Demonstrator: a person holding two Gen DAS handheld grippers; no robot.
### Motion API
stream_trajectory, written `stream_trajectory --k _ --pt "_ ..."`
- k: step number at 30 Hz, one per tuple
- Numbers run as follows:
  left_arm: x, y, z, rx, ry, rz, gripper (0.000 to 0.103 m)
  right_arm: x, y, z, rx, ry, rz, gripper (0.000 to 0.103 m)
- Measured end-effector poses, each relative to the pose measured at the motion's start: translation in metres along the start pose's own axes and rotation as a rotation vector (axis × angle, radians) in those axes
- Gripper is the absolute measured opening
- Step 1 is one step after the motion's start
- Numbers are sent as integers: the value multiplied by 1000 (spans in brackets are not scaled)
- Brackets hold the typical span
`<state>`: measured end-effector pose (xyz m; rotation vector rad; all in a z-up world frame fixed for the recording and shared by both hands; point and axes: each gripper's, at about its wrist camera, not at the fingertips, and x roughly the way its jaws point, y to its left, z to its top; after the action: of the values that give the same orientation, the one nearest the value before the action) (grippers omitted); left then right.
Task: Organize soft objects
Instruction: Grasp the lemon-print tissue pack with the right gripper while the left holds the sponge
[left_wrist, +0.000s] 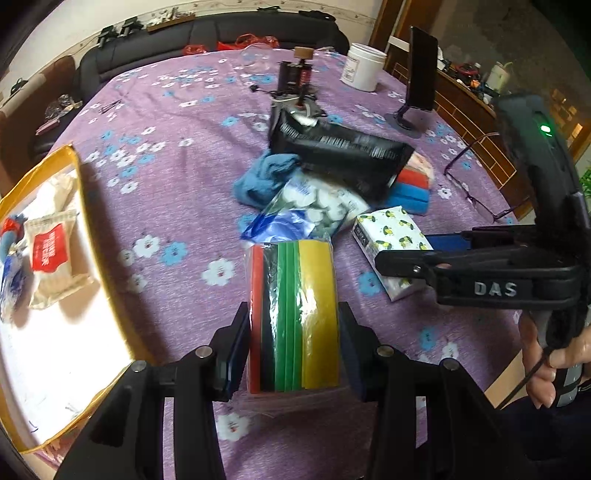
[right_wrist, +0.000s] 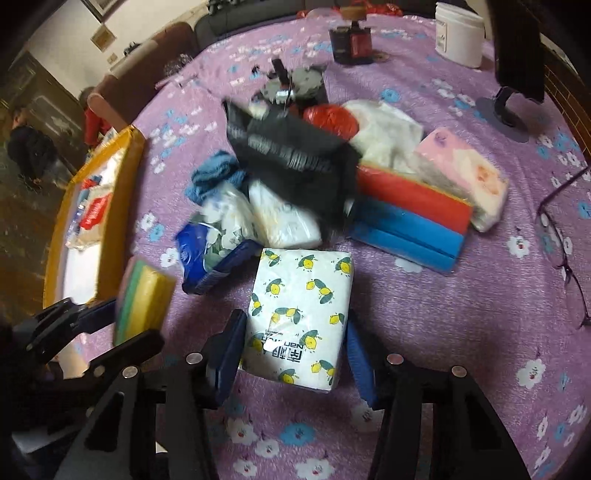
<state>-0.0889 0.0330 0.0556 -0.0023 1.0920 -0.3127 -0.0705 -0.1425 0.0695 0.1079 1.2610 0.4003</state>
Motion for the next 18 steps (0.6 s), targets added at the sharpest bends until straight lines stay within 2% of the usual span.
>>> stream_trajectory --k 5,9,18 --pt "-8 0 8 -7 -26 -14 44 -22 5 -2 -28 -69 60 57" --pt "-22 13 11 -40 -60 -8 44 -31 17 -2 -69 -95 74 57" --pt "-61 73 2 -176 -141 54 44 -30 77 10 -218 -111 117 57"
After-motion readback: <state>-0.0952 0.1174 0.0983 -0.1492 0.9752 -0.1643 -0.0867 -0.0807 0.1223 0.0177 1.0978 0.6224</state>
